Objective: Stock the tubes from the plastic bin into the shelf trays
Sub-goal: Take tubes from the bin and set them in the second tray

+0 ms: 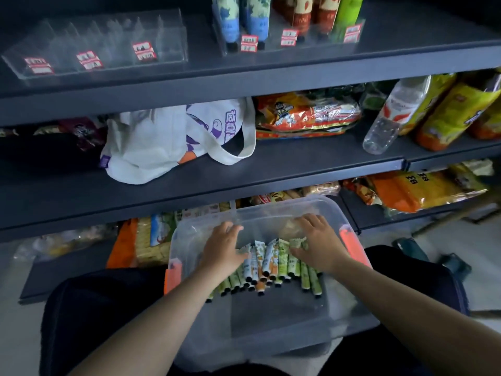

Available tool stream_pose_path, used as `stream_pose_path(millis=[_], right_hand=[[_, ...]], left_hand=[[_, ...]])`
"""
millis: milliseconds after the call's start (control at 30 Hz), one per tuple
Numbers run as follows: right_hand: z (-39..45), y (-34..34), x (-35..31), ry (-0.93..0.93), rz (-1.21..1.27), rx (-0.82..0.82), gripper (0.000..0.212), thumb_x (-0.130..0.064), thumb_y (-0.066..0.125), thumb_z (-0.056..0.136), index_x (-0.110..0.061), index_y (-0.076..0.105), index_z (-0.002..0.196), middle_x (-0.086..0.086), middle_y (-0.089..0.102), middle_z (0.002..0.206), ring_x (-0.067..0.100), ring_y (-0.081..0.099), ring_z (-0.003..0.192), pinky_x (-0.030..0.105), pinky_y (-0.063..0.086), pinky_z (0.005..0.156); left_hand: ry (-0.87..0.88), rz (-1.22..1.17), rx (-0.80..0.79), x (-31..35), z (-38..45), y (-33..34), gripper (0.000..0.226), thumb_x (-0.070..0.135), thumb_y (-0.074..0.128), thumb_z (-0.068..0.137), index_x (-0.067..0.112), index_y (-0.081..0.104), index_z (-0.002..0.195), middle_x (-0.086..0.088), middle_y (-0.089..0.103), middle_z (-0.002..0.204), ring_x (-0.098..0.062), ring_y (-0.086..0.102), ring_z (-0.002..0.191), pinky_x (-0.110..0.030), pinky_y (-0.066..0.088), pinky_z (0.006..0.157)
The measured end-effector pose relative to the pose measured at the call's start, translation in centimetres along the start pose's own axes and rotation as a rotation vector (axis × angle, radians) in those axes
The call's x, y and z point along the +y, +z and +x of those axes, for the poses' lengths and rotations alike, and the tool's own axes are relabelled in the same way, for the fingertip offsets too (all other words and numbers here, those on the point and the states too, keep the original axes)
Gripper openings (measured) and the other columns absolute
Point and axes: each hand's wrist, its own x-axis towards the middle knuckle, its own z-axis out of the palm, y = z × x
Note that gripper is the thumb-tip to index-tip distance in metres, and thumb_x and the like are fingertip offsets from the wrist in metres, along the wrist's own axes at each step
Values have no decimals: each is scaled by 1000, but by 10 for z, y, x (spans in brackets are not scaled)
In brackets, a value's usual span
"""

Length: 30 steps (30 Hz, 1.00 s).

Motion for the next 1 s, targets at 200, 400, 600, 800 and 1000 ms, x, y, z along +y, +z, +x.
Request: stream_pose_path(millis=[200, 400, 600, 800, 1000], right_hand=[[0, 42, 29, 353, 256, -158, 66, -31, 74, 75, -20, 45, 133, 5, 47, 134, 25, 43, 124, 31, 37, 101], [4, 79, 54, 694, 554, -268, 73, -34, 80, 61, -16, 47, 125, 8, 58, 117, 30, 59, 109, 34, 51, 84], [12, 93, 59, 768, 483, -305, 41, -24, 65, 82, -11, 53, 120, 8, 58, 120, 25, 56, 111, 21, 37, 75], [6, 105, 46, 938, 414, -146, 24, -13, 49, 89, -12, 60, 110, 10, 65, 114, 28, 59, 111, 28, 46, 85], [-2, 103, 54, 924, 387, -169, 28, -12, 42, 94, -8, 56, 117, 13, 61, 122, 30, 54, 118, 30, 42, 91]], left_hand=[[4, -66, -145, 15, 26, 50, 60, 33, 66, 83, 18, 41, 135, 2, 42, 133, -16, 39, 125, -26, 33, 100], [-13, -113, -248, 30, 58, 83, 58, 32, 71, 79, 17, 47, 130, 0, 48, 131, -19, 46, 120, -29, 39, 97], [-41, -89, -341, 46, 84, 113, 65, 31, 70, 79, 21, 40, 136, -1, 42, 141, -22, 42, 128, -39, 36, 103], [-58, -130, -292, 47, 92, 137, 67, 28, 68, 83, 17, 37, 142, -2, 41, 144, -21, 39, 132, -30, 32, 102], [-167, -347, -203, 46, 88, 150, 63, 17, 74, 77, 14, 47, 133, -7, 50, 136, -23, 47, 124, -34, 39, 101]])
